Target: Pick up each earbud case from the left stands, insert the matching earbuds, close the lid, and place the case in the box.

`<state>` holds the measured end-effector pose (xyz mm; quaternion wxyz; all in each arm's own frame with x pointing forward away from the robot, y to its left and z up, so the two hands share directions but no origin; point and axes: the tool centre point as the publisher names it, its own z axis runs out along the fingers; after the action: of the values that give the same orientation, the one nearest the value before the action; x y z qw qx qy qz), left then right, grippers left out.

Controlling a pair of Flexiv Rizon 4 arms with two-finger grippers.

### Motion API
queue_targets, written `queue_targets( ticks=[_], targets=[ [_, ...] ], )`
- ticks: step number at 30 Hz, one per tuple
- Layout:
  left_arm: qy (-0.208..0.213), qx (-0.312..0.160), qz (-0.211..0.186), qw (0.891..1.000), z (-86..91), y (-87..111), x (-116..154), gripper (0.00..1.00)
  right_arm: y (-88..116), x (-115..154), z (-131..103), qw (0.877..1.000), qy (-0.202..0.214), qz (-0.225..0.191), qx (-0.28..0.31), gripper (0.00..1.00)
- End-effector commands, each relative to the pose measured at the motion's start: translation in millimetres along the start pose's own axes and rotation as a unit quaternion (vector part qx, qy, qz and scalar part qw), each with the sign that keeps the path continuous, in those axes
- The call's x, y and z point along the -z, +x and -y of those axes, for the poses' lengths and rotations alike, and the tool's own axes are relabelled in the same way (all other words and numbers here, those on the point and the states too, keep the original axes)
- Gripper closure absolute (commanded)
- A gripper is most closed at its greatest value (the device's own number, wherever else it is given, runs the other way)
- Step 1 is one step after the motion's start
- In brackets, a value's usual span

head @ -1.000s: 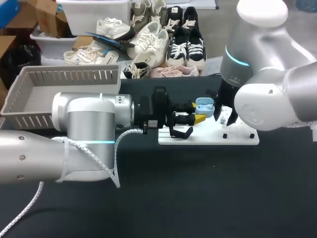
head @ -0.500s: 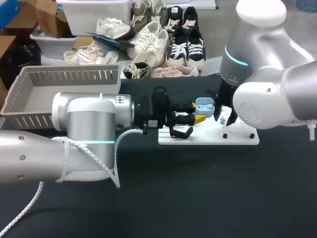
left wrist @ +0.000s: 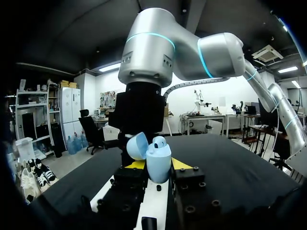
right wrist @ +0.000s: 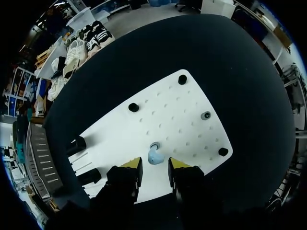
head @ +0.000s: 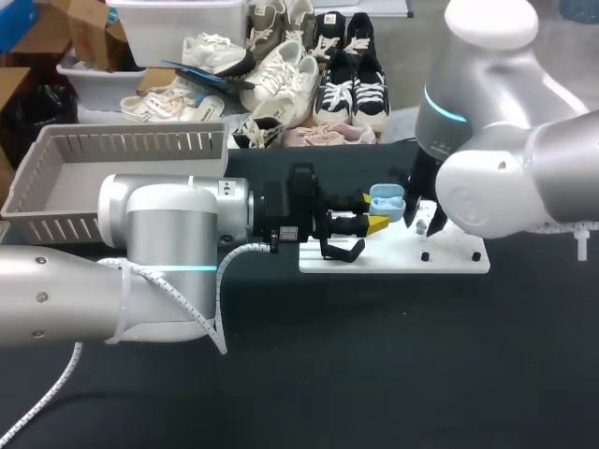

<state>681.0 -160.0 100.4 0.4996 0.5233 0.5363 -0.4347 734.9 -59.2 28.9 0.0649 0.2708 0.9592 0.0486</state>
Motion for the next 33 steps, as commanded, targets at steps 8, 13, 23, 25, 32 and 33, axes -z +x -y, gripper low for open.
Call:
queue_targets(
  ticks=[8,13,23,25,32,33],
  targets=[
    [-0.001,-0.001,0.002,1.0,0.1,1.1,-0.2,1.0,-4.1,-2.9,0.4,1.0,0.005,-0.002,-0.003,0.69],
    [-0.001,-0.001,0.002,1.0,0.1,1.1,-0.2,1.0,-3.2,-3.6,-0.1,1.0,0.004,-0.005,-0.004,0.69],
    [-0.001,-0.001,0.002,1.0,0.1,1.1,-0.2,1.0,-2.3,-6.4,-0.1,1.0,0.005,-0.008,-0.006,0.74],
    [-0.001,-0.001,0.002,1.0,0.1,1.1,-0.2,1.0,-2.6,-6.6,0.1,1.0,0.006,-0.008,-0.007,0.77],
    [-0.001,-0.001,0.002,1.0,0.1,1.1,-0.2,1.0,-4.7,-8.8,-0.7,1.0,0.007,-0.008,-0.007,0.77],
    [-0.001,-0.001,0.002,1.0,0.1,1.1,-0.2,1.0,-4.8,-8.9,-0.9,1.0,0.008,-0.008,-0.007,0.78]
  ],
)
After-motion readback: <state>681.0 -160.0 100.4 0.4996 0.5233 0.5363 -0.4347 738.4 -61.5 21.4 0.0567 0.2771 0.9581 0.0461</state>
